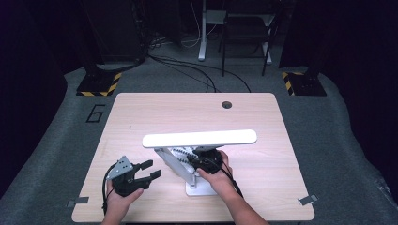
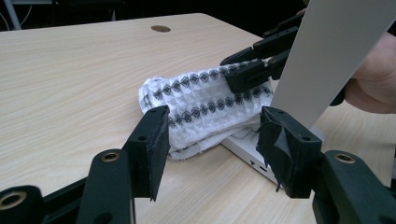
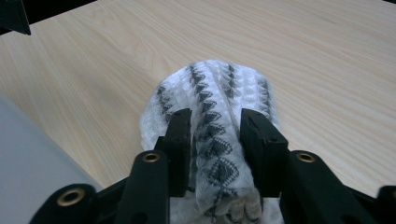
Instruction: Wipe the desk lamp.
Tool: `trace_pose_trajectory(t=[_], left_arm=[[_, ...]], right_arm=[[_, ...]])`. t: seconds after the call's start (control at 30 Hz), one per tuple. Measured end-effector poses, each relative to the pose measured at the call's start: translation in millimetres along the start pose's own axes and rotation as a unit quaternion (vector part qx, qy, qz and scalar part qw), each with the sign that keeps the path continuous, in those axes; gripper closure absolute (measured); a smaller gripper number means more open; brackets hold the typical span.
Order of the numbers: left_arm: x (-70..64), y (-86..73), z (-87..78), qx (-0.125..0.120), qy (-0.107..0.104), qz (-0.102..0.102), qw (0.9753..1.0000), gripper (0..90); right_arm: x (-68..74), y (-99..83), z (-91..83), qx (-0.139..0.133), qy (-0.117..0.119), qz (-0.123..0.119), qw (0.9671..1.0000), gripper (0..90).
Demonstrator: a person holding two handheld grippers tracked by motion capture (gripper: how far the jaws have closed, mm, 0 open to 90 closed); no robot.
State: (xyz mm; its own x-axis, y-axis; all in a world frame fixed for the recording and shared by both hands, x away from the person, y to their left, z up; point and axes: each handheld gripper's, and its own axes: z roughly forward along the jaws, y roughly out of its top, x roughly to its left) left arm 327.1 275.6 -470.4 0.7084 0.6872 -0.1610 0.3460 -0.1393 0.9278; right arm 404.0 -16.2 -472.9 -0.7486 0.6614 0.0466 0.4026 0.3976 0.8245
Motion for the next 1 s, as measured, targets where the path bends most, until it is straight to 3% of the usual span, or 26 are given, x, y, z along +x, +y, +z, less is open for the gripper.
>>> trace_pose_trajectory(t=[0.33, 0.4, 0.63, 0.8, 0.9, 0.93, 1.0], left_arm=[[2.3, -0.4, 5.7, 0.016, 0.003, 0.013, 0.9998, 42.5], [1.5, -0.6, 6.4, 0.019, -0.002, 0.007, 0.9998, 42.5], [1.2, -2.2, 8.9, 0.022, 0.001, 0.011, 0.9997, 42.4], [1.5, -2.9, 8.1, 0.024, -0.001, 0.010, 0.9997, 42.3], [1.4, -3.4, 7.3, 0.021, 0.001, 0.007, 0.9998, 42.4], [1.4, -3.6, 6.9, 0.020, 0.004, 0.007, 0.9998, 42.3], [1.9, -4.0, 6.7, 0.022, 0.002, 0.006, 0.9997, 42.3]], right_arm=[[-2.7, -11.7, -17.4, -0.011, -0.013, 0.019, 0.9997, 50.9], [-1.7, -13.3, -20.8, -0.012, -0.012, 0.018, 0.9997, 49.7], [-4.7, -21.8, -24.5, 0.000, -0.016, 0.023, 0.9996, 45.3], [-9.1, -30.2, -21.7, 0.023, -0.021, 0.027, 0.9991, 49.7], [-13.4, -36.2, -18.4, 0.043, -0.022, 0.039, 0.9981, 59.9], [-13.3, -38.2, -16.9, 0.048, -0.026, 0.039, 0.9978, 68.3], [-14.1, -38.6, -16.6, 0.051, -0.026, 0.031, 0.9979, 72.0]])
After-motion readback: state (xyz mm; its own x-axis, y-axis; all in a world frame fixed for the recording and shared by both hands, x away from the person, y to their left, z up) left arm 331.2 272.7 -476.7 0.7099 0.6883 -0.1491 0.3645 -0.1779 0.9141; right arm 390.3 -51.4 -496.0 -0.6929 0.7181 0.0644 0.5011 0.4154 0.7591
